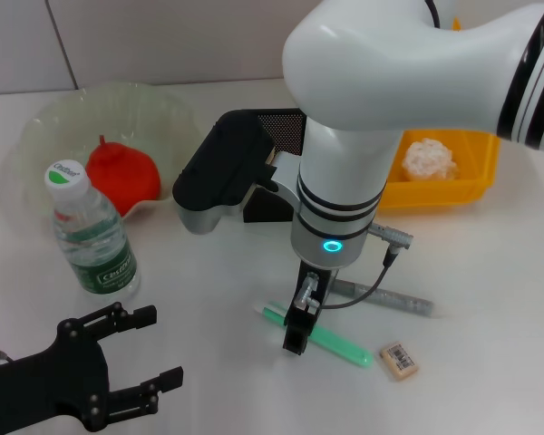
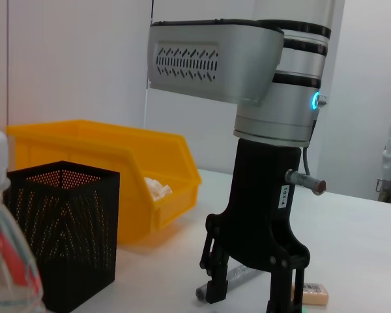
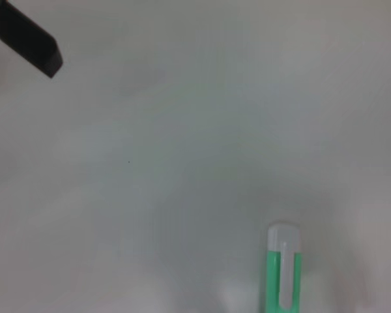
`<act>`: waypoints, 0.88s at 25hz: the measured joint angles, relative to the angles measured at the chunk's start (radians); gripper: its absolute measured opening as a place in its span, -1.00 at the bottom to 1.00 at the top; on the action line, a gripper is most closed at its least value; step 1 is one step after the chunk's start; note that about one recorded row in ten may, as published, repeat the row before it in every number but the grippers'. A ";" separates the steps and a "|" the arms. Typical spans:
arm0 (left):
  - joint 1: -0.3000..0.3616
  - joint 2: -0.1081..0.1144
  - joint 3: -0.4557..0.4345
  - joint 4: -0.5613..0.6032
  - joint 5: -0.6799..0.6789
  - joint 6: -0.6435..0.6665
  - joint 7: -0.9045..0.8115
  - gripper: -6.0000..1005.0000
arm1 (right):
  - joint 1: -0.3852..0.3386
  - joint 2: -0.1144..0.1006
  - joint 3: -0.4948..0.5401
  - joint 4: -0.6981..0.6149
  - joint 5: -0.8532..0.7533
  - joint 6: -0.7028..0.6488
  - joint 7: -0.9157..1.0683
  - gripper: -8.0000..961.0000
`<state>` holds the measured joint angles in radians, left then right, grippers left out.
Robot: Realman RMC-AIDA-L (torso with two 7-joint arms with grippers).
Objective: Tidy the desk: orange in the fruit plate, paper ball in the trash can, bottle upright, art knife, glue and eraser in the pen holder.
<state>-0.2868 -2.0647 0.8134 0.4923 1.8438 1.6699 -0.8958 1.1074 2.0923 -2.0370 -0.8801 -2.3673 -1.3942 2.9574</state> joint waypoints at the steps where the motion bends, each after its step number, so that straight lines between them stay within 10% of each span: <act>1: 0.000 0.000 0.000 0.000 0.000 0.000 0.000 0.60 | 0.000 0.000 0.000 -0.001 0.000 0.000 0.000 0.37; 22: 0.002 0.000 0.001 0.000 0.000 0.002 0.002 0.60 | 0.002 0.000 -0.003 0.006 0.014 -0.002 0.000 0.06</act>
<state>-0.2852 -2.0648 0.8143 0.4924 1.8438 1.6719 -0.8943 1.1097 2.0923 -2.0402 -0.8745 -2.3530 -1.3958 2.9575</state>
